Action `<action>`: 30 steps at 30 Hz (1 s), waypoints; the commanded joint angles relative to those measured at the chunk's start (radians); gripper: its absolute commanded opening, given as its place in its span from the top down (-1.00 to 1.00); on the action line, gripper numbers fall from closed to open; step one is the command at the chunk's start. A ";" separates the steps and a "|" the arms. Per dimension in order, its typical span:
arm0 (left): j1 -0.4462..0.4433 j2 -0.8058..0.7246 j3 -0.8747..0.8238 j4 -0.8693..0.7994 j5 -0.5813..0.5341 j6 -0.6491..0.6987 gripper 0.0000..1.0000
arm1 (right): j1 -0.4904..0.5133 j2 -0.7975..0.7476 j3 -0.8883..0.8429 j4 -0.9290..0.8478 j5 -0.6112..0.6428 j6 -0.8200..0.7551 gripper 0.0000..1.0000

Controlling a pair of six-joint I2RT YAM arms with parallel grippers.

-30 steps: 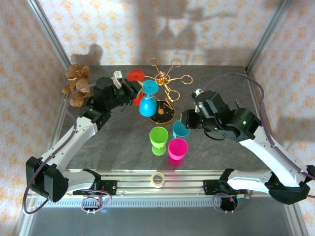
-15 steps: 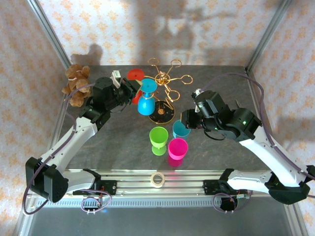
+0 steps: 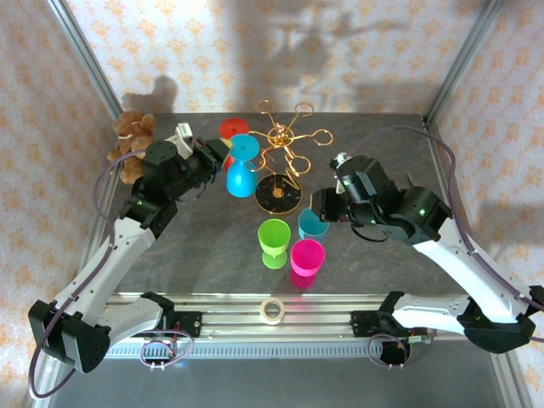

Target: Take the wine glass off the wine glass rack

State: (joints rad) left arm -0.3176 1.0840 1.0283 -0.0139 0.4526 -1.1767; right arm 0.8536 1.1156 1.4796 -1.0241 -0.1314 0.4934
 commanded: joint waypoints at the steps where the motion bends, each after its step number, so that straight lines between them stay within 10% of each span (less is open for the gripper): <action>1: 0.015 -0.034 -0.015 -0.044 -0.023 0.039 1.00 | -0.006 -0.001 0.026 0.022 -0.004 0.003 0.67; 30: 0.033 -0.257 0.219 -0.940 -0.189 0.765 1.00 | -0.005 -0.014 -0.030 0.022 -0.010 -0.034 0.74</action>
State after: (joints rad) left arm -0.2924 0.8391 1.1969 -0.8509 0.3248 -0.5392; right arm 0.8536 1.1156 1.4631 -1.0084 -0.1398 0.4736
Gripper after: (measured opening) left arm 0.047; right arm 0.131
